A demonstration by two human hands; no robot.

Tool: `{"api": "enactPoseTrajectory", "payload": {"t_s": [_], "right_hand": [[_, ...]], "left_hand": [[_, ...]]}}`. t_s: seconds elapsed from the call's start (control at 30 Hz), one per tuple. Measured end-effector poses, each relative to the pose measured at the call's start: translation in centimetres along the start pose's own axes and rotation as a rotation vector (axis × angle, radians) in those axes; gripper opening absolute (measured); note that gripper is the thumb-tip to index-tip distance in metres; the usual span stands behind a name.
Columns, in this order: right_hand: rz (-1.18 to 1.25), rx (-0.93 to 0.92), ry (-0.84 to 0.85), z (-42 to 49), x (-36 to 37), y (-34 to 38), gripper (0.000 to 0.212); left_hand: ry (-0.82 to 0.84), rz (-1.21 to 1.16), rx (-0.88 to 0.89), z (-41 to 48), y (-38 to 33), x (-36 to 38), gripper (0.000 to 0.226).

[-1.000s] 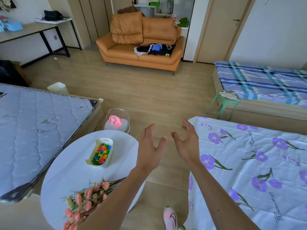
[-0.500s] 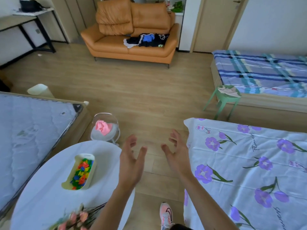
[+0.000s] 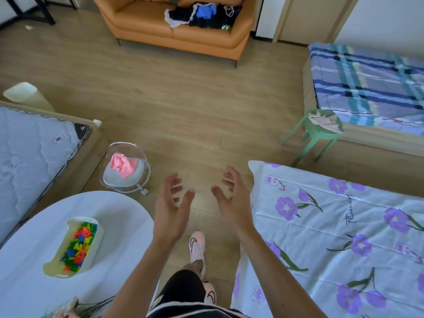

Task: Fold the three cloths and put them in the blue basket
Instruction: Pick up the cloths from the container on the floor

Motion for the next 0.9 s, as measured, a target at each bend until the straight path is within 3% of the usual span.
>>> {"api": "enactPoseTrajectory", "payload": {"t_s": [0.5, 0.67, 0.9], "right_hand": [[0.027, 0.035, 0.074, 26.0, 5.6, 3.1, 0.059], [0.017, 0.003, 0.192, 34.0, 8.4, 4.1, 0.059], [-0.054, -0.100, 0.486, 43.4, 15.1, 6.1, 0.058]], "left_hand": [[-0.036, -0.077, -0.066, 24.7, -4.6, 10.7, 0.048], [-0.108, -0.094, -0.121, 30.6, -4.9, 13.3, 0.048], [-0.393, -0.161, -0.275, 37.2, -4.2, 12.9, 0.042]]}}
Point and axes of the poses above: each hand's wrist, its own z-axis towards the middle knuckle, its own x-axis out of the palm, y = z × x, the point moved 3 cm from there along z, towards the middle knuckle, and after that the axes turned 5 degrees about -y, right-handed, at the moved point
